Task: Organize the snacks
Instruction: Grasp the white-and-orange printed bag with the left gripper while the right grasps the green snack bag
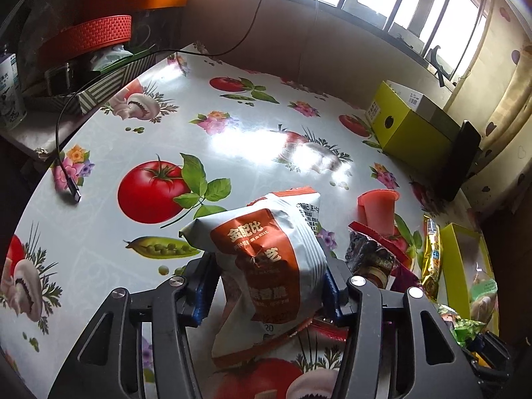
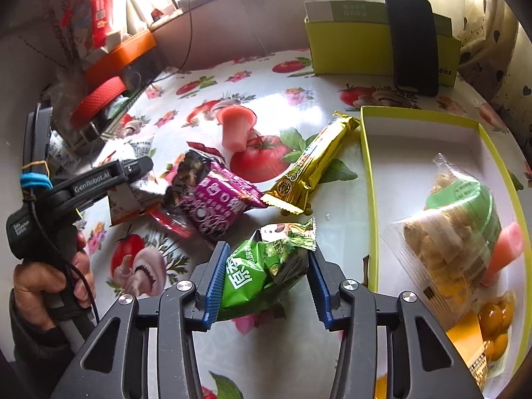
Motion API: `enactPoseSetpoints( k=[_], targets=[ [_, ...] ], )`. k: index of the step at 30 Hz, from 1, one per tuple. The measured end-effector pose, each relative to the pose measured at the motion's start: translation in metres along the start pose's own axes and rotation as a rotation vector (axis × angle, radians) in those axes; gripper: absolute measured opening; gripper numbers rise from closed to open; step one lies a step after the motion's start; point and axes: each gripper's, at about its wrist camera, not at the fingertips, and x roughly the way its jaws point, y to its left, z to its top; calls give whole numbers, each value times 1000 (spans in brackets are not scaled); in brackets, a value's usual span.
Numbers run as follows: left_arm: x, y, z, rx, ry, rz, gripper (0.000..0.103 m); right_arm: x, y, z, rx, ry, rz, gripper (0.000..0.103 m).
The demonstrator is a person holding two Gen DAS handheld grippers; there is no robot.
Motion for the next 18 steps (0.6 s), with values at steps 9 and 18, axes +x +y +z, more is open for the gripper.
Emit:
enactPoseSetpoints(
  k=[9,18],
  targets=[
    [-43,0,-18,24,-33,-17,53,-33,9,-9,-33,-67,35,44],
    [-82,-22,-36,88,-57,-83,54,-71,17,-19,-71,-137,37,44]
  ],
)
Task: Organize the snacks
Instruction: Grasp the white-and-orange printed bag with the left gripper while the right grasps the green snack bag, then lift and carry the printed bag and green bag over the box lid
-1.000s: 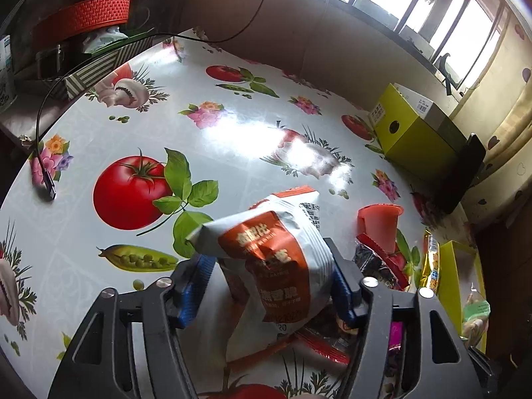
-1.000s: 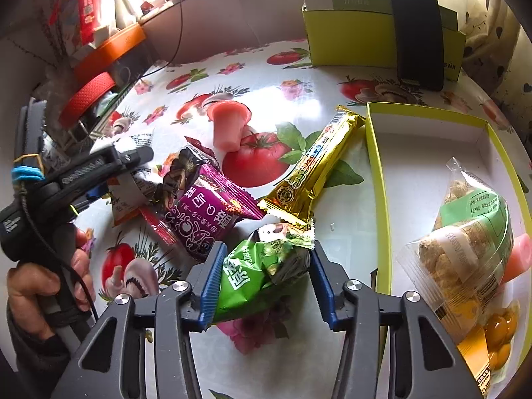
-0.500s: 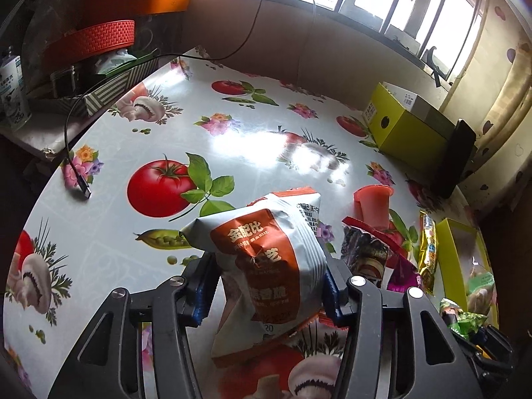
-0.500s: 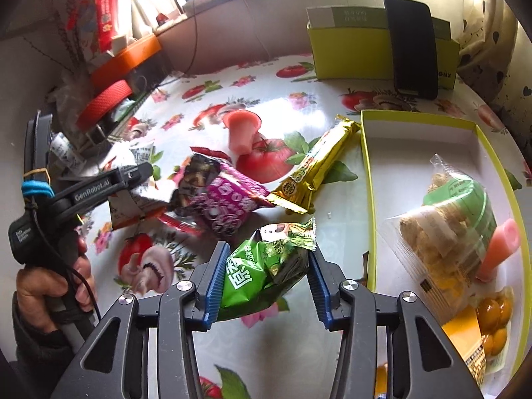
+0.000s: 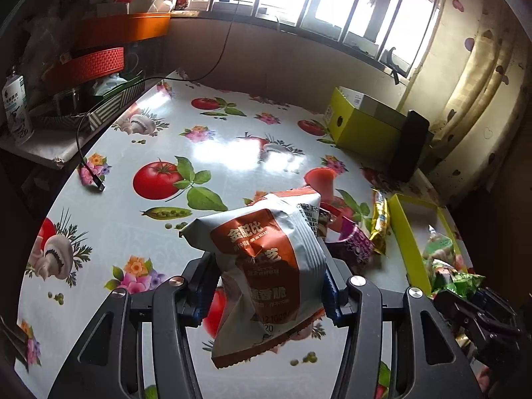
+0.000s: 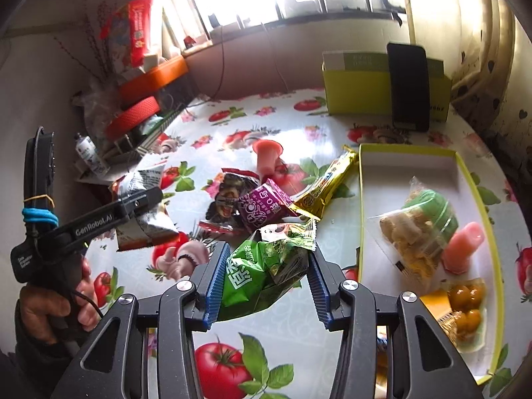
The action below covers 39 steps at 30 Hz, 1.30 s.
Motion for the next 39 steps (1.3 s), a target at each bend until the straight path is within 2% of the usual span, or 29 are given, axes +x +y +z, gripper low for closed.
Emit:
enactPoseSetpoints(
  k=[5,15,39],
  targets=[
    [-17,-24,-10,48,1,-67,54,-19,4,-4,-18,-29,-9,44],
    [-38,-54,-21,115,0,-144,54,-44,2,-12,-25,-68,-18,44],
    [-38,-88,-34,204,34,-225,54,-58,-15,-17,-6,-81,-24,44]
  ],
)
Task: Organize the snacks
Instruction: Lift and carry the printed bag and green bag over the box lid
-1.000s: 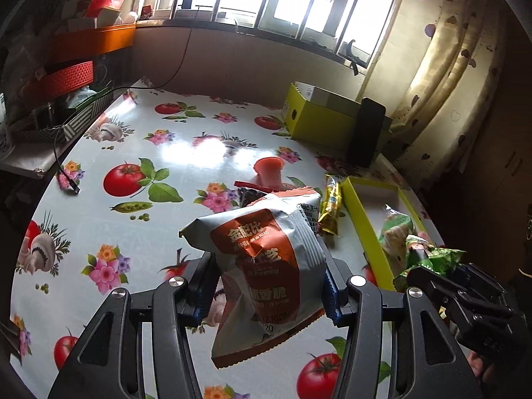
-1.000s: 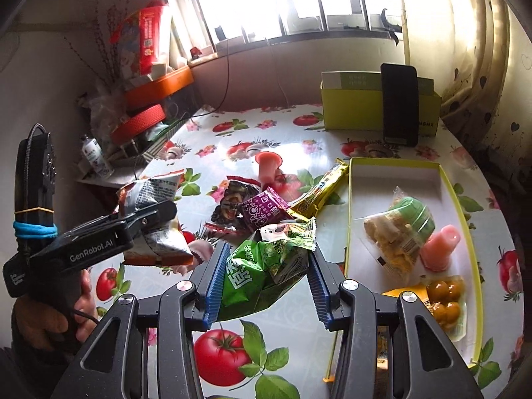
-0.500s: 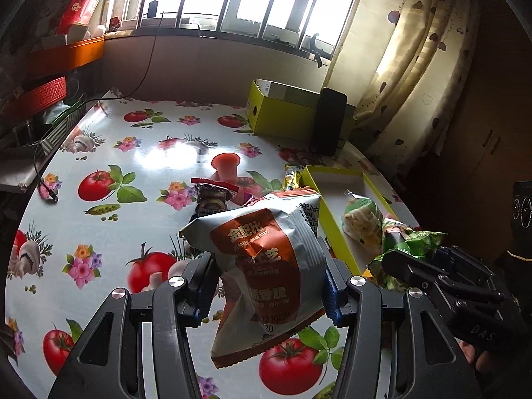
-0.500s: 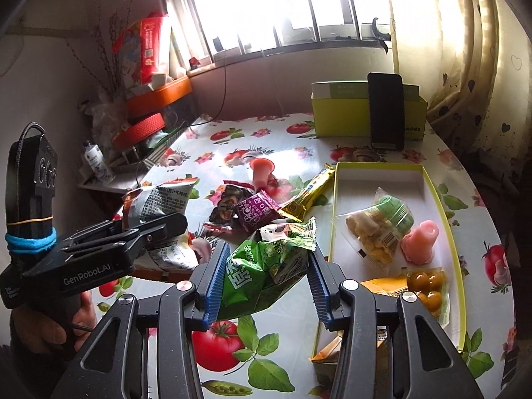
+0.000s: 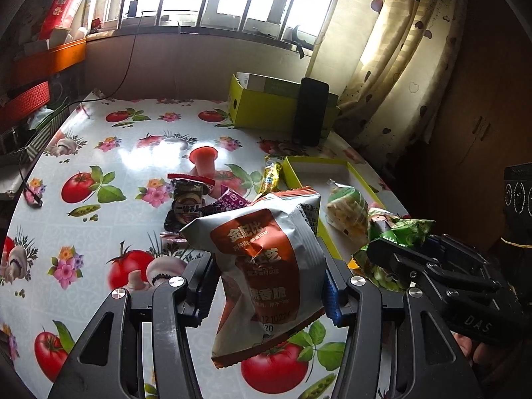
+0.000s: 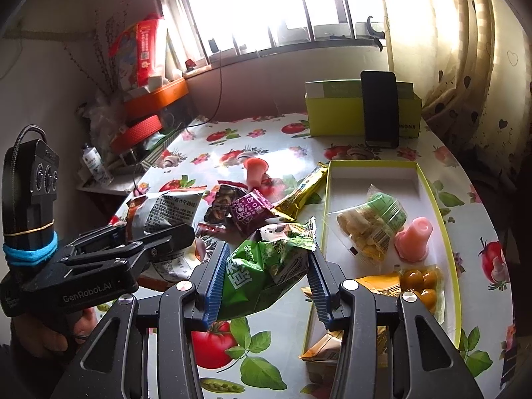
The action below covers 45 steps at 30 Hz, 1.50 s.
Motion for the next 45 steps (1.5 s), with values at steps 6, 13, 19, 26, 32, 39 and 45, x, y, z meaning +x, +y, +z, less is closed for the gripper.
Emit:
enactPoseSetpoints(
  k=[6,13,19,26,32,39,45],
  targets=[
    [6,-11,-1,33,19,-26,54,-1,-7,-1,12,-1,-6,44],
    [14,-27,-3,92,55,-64,54,-5,-18,-4,35,-3,-20,44],
    [20,-37,-4,126,70,-82,54,-8,-31,-6,59,-5,-36,44],
    [27,-45,-2,150,79,-98,54,-12,-42,-6,78,-10,-53,44],
    [34,-52,0,164,88,-112,54,-14,-52,-7,95,-12,-72,44],
    [41,-55,4,169,90,-125,54,-16,-64,-8,118,-15,-98,44],
    [46,-58,9,171,90,-136,54,-14,-73,-9,136,-11,-117,44]
  ],
)
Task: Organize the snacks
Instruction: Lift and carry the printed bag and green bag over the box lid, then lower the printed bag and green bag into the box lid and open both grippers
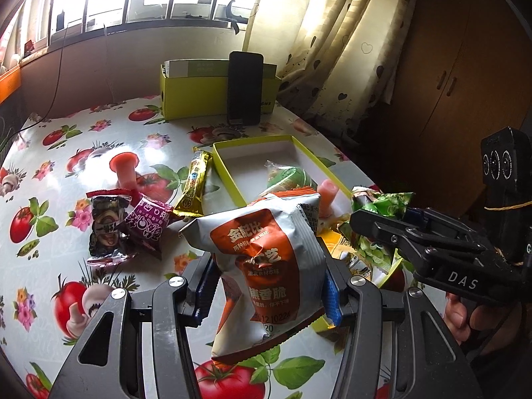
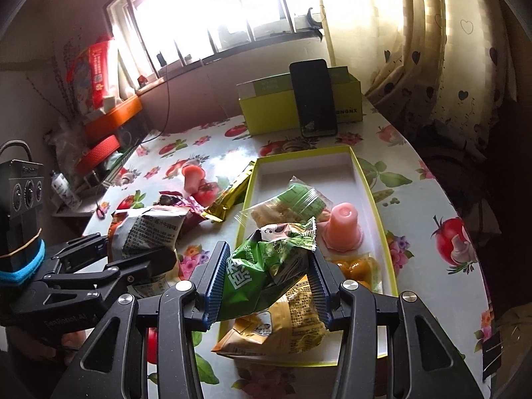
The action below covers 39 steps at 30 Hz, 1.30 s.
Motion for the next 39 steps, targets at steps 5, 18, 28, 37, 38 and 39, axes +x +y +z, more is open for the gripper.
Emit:
enactPoseSetpoints(
  k=[5,18,28,37,38,39],
  targets=[
    [5,-3,5,9,0,-8,54,1,-7,0,13,-1,-15,44],
    [28,-9,20,23,8,-28,54,12,-29,2,51,9,-44,44],
    [55,-9,30,19,32,-42,54,34,-44,4,73,33,-49,44],
    [82,-16,35,31,66,-71,54,48,-57,4,82,63,-41,45],
    [85,-17,35,34,71,-74,54,48,-59,4,80,64,-37,46],
    [88,-19,36,36,76,-77,54,48,-59,4,77,64,-36,46]
  ],
)
